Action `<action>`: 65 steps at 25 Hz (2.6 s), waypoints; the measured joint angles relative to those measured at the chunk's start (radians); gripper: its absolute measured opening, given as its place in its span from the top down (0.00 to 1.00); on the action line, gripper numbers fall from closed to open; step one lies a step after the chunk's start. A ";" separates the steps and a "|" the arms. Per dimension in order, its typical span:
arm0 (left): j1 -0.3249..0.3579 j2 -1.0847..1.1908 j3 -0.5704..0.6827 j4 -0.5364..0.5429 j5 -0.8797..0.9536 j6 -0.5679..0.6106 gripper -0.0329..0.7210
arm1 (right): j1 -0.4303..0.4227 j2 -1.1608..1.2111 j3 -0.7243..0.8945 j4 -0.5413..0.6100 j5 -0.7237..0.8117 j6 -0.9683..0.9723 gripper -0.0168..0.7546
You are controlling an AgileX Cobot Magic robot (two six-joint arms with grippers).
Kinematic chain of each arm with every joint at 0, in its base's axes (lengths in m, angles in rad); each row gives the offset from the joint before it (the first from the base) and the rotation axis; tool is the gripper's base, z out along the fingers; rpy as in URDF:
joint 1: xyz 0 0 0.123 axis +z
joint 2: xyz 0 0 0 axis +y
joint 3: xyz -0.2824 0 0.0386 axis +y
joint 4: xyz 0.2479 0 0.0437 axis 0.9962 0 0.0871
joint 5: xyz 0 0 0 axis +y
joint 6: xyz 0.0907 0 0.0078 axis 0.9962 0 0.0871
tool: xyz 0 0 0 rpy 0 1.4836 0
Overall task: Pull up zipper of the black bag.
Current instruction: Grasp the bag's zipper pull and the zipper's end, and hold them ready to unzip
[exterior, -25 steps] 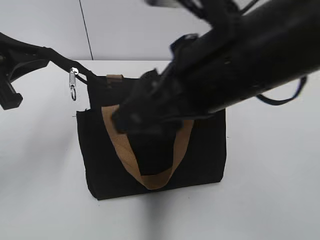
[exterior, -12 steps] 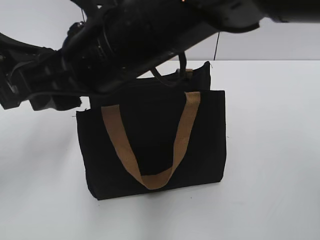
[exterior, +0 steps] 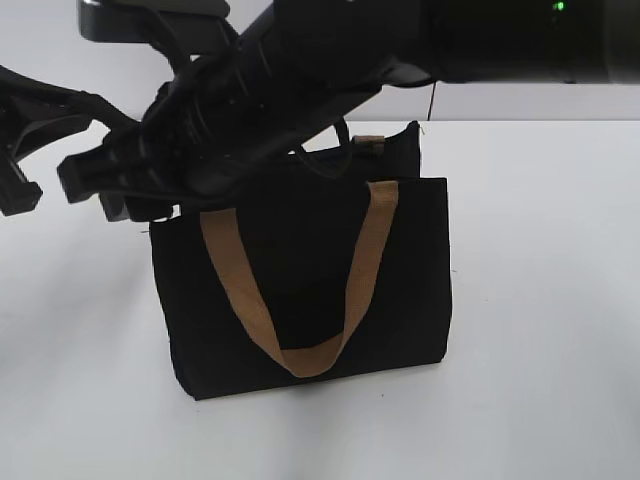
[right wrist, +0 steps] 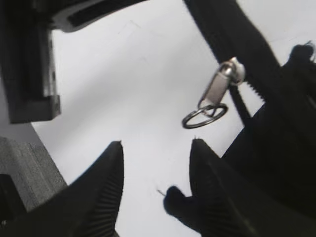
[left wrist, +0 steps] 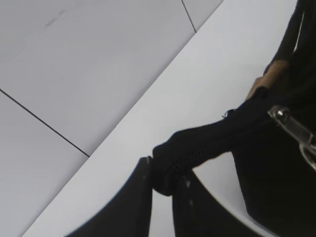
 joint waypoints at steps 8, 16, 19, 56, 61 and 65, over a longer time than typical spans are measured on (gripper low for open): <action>-0.001 -0.031 0.000 0.001 0.002 -0.007 0.86 | -0.036 0.022 0.000 -0.018 -0.036 0.082 0.42; -0.001 -0.032 0.000 0.001 0.028 -0.010 0.86 | -0.036 0.034 0.000 0.023 -0.089 0.087 0.40; -0.001 -0.032 0.000 0.001 0.029 -0.012 0.86 | -0.036 0.044 0.000 0.058 -0.118 0.087 0.40; -0.004 -0.032 0.000 0.462 0.060 -0.547 0.86 | -0.086 -0.012 0.000 0.007 0.079 0.110 0.98; -0.003 -0.034 0.000 0.579 0.049 -0.685 0.86 | -0.155 -0.044 -0.001 0.002 0.154 0.110 0.98; -0.003 -0.034 0.000 0.613 0.048 -0.738 0.86 | -0.199 -0.053 -0.001 -0.002 0.217 0.108 0.98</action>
